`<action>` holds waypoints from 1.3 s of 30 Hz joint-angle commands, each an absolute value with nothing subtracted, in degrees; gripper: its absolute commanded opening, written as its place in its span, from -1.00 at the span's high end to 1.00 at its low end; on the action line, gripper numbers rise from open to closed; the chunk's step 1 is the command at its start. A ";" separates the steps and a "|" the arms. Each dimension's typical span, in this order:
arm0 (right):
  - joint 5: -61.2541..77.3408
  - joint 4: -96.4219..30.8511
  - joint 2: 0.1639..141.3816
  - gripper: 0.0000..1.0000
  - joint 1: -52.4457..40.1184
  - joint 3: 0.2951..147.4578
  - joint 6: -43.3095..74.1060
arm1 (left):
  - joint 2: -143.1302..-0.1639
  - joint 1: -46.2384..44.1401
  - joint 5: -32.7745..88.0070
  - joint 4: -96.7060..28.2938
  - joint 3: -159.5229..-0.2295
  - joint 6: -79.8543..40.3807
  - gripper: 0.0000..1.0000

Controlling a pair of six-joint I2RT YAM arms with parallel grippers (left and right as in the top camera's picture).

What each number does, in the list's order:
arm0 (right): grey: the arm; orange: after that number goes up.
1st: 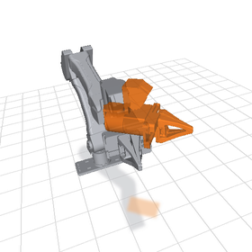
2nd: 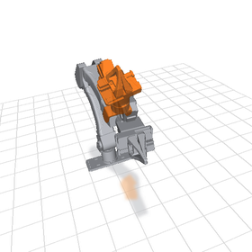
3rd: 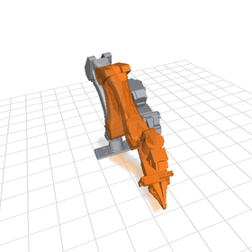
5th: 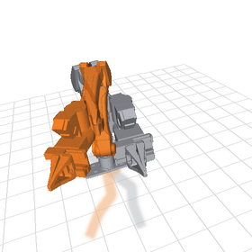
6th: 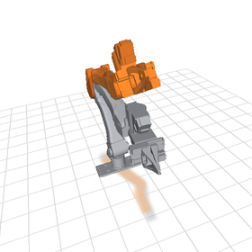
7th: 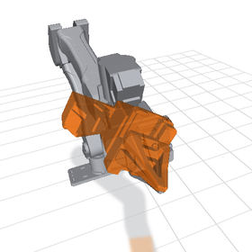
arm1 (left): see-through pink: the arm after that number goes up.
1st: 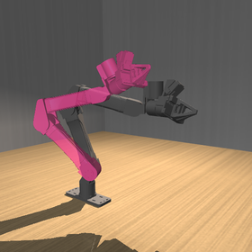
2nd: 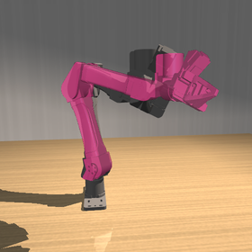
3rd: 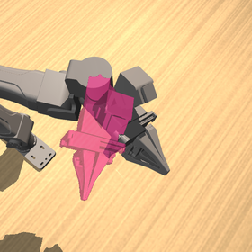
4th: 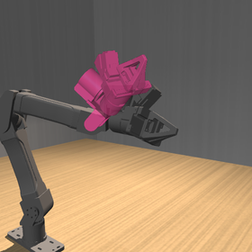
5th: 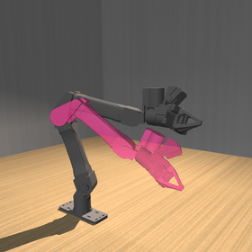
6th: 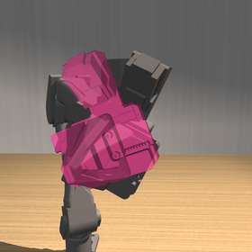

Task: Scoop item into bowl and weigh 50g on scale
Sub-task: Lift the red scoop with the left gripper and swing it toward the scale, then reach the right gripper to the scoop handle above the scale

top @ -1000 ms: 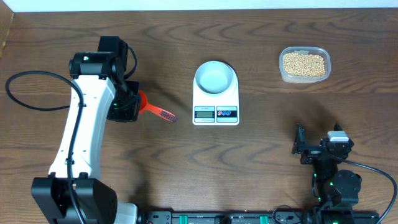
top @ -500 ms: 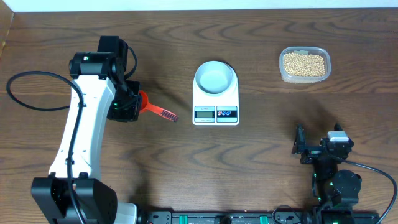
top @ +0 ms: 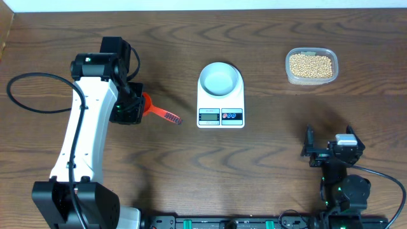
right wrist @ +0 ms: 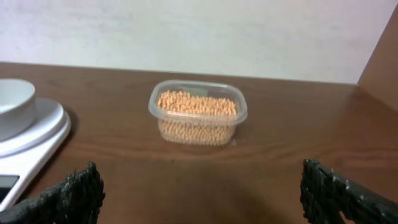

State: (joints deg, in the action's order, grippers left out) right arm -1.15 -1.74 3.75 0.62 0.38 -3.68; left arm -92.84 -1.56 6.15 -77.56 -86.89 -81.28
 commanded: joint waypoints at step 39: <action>43.05 15.22 48.88 -0.98 0.27 27.75 45.43 | -92.05 -1.48 15.38 -76.62 -87.99 -90.37 0.86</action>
State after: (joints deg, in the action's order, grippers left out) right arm 37.17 10.48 44.21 0.62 26.20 39.29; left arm -92.84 -1.58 12.05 -76.86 -86.91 -87.77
